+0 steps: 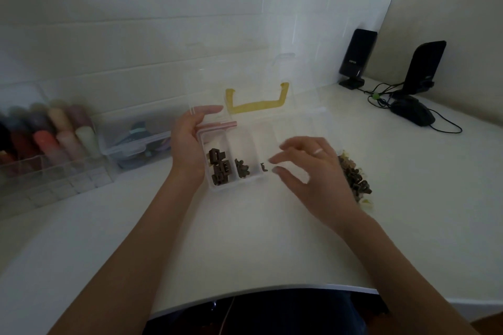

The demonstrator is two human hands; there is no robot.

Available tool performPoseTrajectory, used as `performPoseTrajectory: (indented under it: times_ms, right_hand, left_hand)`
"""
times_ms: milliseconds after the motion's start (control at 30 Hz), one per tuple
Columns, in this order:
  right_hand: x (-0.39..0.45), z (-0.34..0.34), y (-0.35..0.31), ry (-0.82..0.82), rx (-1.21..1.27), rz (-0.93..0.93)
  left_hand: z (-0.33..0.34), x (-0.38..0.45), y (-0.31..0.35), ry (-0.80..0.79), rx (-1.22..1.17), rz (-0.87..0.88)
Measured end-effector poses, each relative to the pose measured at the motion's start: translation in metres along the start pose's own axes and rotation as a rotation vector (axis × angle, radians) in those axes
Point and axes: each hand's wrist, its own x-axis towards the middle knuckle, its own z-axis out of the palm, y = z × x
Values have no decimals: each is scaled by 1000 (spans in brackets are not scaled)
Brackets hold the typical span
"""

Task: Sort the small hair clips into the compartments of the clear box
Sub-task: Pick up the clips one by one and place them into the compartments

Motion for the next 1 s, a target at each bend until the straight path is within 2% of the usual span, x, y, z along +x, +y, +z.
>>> performPoseTrajectory:
  times_ms: [100,233,333,433,600,800,1000]
  right_hand:
    - [-18,-19,23,35,-110,88]
    - [-37,-19,41,-120,-326,124]
    - [-38,-13,42,-198,-241,206]
    - [-35,-13,43,-160,-176,224]
    - [-37,-19,42,-85,-269,225]
    - [-33,-16,43,-173,-197,235]
    - [-31,-17,34,-79,-104,200]
  left_hand:
    - [-1,2,-2,0,17,3]
    - [0,0,-2,-10,11,-12]
    - [-1,1,0,-10,14,-20]
    - [-1,0,2,-7,30,-12]
    - [4,-2,6,1,8,-6]
    - [2,0,7,-5,8,-28]
    - [2,-2,7,-12,1,-3]
